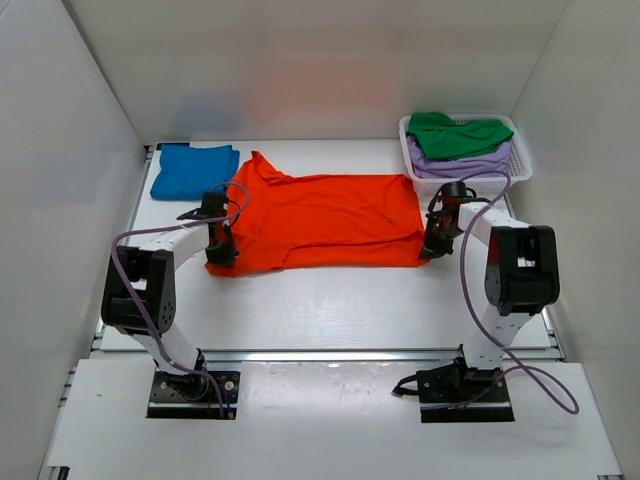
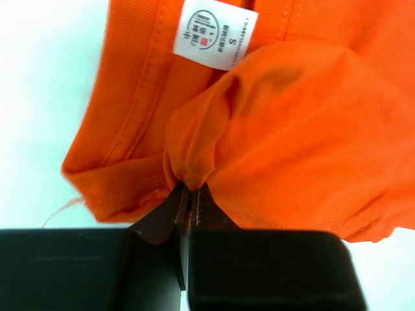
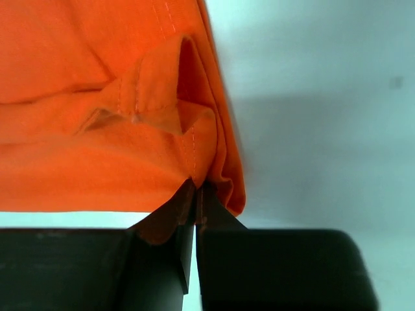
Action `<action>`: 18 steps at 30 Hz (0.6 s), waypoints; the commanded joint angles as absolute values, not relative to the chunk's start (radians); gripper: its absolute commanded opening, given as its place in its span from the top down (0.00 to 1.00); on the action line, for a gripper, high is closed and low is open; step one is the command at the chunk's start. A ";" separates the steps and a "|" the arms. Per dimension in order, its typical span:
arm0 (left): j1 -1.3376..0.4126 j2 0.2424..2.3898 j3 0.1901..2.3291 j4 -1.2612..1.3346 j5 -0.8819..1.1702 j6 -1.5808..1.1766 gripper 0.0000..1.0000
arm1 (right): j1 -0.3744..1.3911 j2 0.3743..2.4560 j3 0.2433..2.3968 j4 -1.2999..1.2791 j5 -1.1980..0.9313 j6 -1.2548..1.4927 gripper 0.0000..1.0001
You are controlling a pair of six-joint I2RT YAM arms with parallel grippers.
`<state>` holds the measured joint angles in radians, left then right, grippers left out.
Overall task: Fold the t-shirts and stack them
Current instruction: Fold the flattened tshirt in 1/3 of the way
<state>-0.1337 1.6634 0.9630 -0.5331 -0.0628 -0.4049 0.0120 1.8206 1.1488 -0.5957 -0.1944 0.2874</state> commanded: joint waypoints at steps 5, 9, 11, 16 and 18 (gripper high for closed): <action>-0.110 1.499 0.934 -0.701 -0.166 -0.292 0.97 | 0.017 1.643 0.997 -0.721 -0.156 0.245 1.00; -0.120 1.402 0.901 -0.759 -0.160 -0.272 0.96 | 0.017 1.534 0.927 -0.785 -0.153 0.238 1.00; -0.123 1.353 0.890 -0.791 -0.158 -0.261 0.96 | 0.018 1.487 0.910 -0.825 -0.152 0.236 1.00; -0.097 1.208 0.853 -0.821 -0.156 -0.242 0.82 | 0.021 1.385 0.888 -0.897 -0.114 0.232 0.94; -0.089 1.183 0.848 -0.795 -0.144 -0.232 0.75 | 0.029 1.368 0.885 -0.910 -0.118 0.230 0.89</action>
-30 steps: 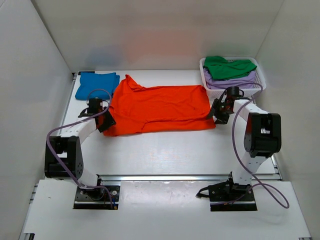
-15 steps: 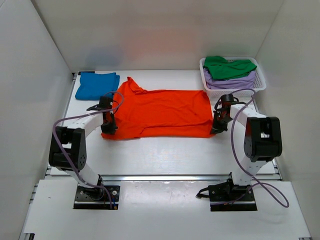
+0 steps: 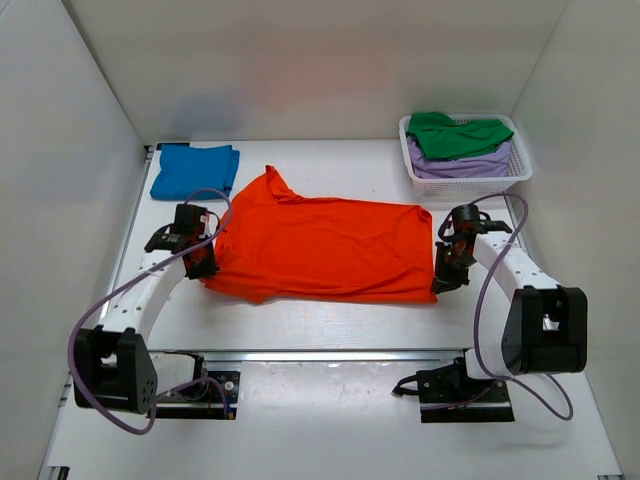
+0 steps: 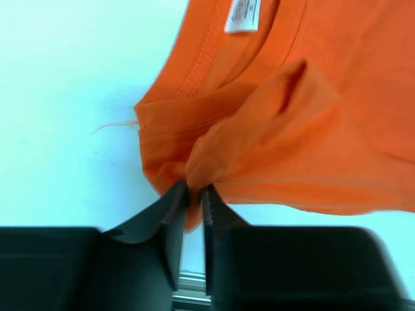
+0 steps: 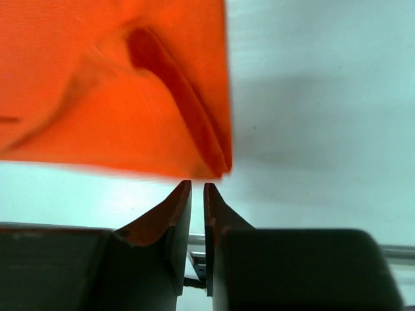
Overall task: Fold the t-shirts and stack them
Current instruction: Fold the flattened tshirt in 1/3 of the way
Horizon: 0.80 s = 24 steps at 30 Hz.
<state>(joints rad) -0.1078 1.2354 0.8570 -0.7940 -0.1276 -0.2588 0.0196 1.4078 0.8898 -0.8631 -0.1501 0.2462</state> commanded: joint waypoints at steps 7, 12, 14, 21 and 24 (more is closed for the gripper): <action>-0.092 1.313 0.925 -0.743 -0.069 -0.227 0.70 | 0.086 1.342 0.884 -0.852 -0.113 0.218 0.63; -0.104 1.356 0.913 -0.732 -0.057 -0.230 0.69 | 0.112 1.348 0.870 -0.691 -0.163 0.170 0.59; -0.097 1.344 0.893 -0.723 -0.060 -0.222 0.55 | 0.088 1.359 0.861 -0.614 -0.190 0.158 0.60; -0.089 1.353 0.842 -0.715 -0.098 -0.230 0.39 | 0.083 1.479 0.914 -0.534 -0.206 0.104 0.59; -0.101 1.371 0.830 -0.716 -0.095 -0.236 0.37 | 0.095 1.523 0.954 -0.532 -0.204 0.095 0.59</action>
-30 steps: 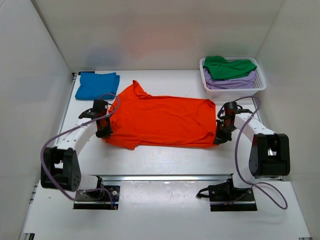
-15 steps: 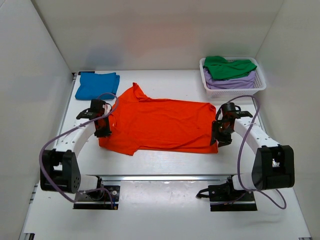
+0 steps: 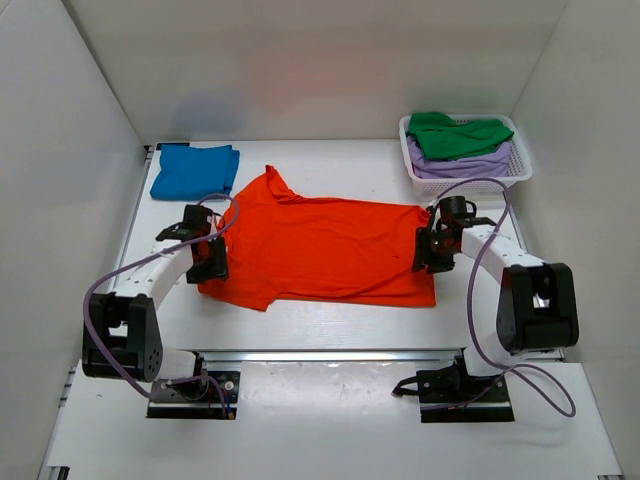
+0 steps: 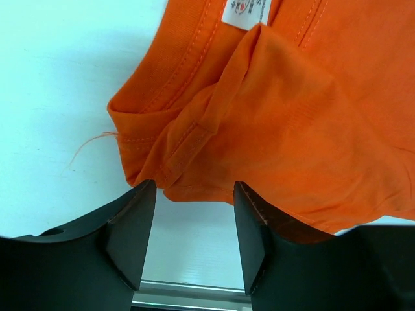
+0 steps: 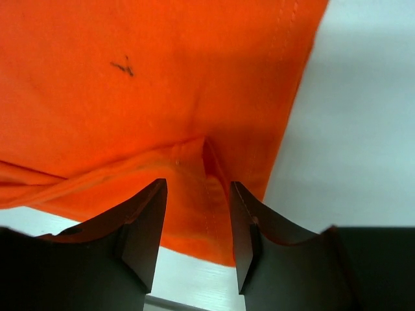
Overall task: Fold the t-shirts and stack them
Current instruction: Fold the flattened tshirt in 1/3 of the way
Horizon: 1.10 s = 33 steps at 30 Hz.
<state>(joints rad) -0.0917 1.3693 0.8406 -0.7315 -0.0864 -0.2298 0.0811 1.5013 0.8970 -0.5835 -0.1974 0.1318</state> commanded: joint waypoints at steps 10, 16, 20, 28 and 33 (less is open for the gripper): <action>-0.124 1.399 0.772 -0.669 -0.067 -0.268 0.42 | 0.100 1.569 0.925 -0.491 -0.201 0.104 0.68; -0.123 1.422 0.773 -0.653 -0.055 -0.282 0.85 | 0.091 1.578 0.920 -0.494 -0.207 0.106 1.00; -0.121 1.401 0.794 -0.657 -0.051 -0.288 1.00 | 0.075 1.543 0.923 -0.514 -0.209 0.118 1.00; -0.101 1.399 0.906 -0.698 -0.038 -0.278 1.00 | 0.025 1.424 0.908 -0.603 -0.195 0.169 1.00; -0.094 1.437 0.977 -0.709 -0.035 -0.267 1.00 | 0.002 1.371 0.887 -0.646 -0.183 0.196 1.00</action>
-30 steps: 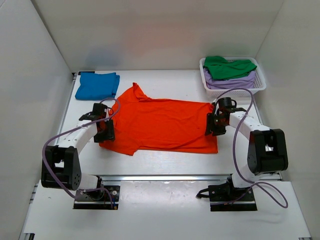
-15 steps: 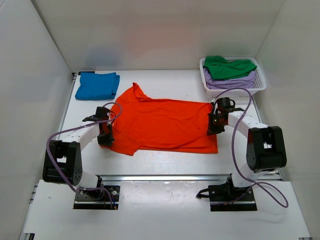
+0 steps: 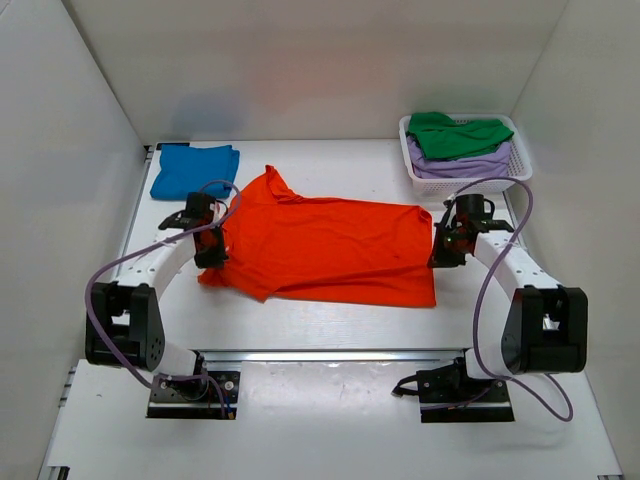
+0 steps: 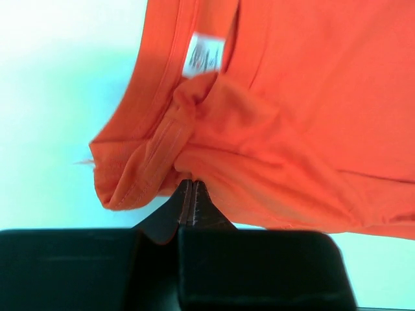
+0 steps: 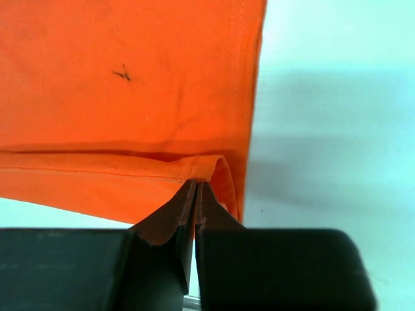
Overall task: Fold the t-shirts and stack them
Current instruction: Fold the flattened tshirt in 1/3 of the way
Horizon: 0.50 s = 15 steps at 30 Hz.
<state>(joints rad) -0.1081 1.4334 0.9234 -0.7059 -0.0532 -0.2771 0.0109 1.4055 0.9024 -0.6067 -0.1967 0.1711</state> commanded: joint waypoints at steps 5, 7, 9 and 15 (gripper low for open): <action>-0.097 1.477 1.049 -0.706 -0.035 -0.268 1.00 | 0.002 1.359 0.862 -0.666 -0.167 0.205 1.00; -0.095 1.497 1.072 -0.698 -0.031 -0.267 1.00 | -0.020 1.355 0.854 -0.657 -0.169 0.212 1.00; -0.094 1.529 1.112 -0.700 -0.026 -0.264 1.00 | -0.017 1.361 0.842 -0.653 -0.160 0.209 1.00; -0.094 1.612 1.218 -0.706 -0.026 -0.259 1.00 | -0.018 1.378 0.831 -0.627 -0.166 0.224 1.00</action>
<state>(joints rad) -0.0971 1.5982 1.1530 -0.7090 -0.0372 -0.2707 -0.0101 1.3842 0.8318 -0.6571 -0.1802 0.2111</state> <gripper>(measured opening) 0.018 0.003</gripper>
